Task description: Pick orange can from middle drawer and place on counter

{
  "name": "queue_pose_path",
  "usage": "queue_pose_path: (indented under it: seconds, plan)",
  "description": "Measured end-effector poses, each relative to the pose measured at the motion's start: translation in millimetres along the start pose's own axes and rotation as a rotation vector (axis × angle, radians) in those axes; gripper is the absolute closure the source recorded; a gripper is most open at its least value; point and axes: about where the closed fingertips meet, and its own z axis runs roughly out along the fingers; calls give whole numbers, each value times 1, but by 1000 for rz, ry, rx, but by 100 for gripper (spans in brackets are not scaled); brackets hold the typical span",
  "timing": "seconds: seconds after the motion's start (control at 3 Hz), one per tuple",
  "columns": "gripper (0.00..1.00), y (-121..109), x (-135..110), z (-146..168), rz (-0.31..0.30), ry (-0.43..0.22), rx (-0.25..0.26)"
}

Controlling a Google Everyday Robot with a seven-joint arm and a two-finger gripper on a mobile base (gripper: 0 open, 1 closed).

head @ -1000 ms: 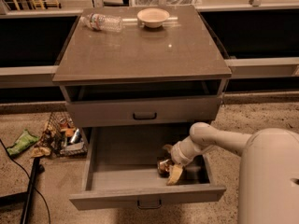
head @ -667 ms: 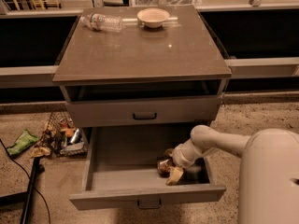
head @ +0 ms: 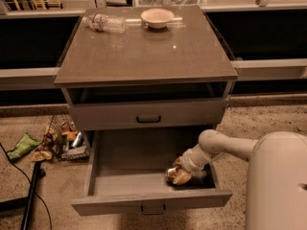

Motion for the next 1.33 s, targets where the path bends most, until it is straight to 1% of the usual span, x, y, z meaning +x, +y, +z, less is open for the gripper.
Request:
queue_pose_path:
  seconds: [0.33,0.67,1.0,1.33]
  plan:
    - [89,0,0,0,0,1,0]
    - [100,2,-15,-42,-25,-37,18]
    - [100,5,-44,-105,-64,-83,11]
    - [100,5,-44,-105,-64,-83,11]
